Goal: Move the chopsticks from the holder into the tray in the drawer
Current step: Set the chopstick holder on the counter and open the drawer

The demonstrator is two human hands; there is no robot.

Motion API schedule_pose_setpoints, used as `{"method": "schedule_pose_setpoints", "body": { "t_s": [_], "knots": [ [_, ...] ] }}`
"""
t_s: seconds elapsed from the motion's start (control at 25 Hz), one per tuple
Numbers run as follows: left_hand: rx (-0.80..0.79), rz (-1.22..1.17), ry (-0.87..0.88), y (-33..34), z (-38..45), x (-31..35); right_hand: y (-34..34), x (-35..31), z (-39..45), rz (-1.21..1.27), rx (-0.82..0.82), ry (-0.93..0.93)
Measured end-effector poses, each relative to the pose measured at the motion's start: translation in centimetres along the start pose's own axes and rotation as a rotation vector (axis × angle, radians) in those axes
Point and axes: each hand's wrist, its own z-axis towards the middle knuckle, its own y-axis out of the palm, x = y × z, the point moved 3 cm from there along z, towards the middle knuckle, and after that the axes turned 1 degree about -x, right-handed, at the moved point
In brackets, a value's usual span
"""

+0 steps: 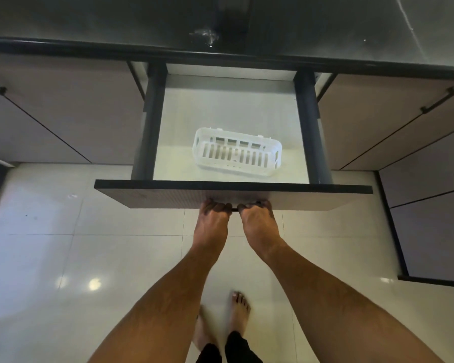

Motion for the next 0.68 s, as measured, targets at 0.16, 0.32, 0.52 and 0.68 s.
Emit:
{"method": "schedule_pose_setpoints", "body": {
  "t_s": [0.16,0.32,0.52,0.68],
  "knots": [
    [-0.019,0.097,0.051,0.9,-1.6,-0.9,1.0,-0.5,-1.9,0.038,0.011,0.010],
    [-0.027,0.211,0.095,1.3,-3.3,-1.1,1.7,-0.8,-3.9,0.059,0.107,0.011],
    [-0.005,0.157,0.076,1.6,-4.4,-1.5,2.2,-1.1,-4.8,0.046,0.090,-0.003],
    [-0.020,0.261,0.133,1.5,-4.3,-1.0,2.1,-1.0,-4.9,0.041,0.092,-0.005]
  ]
}}
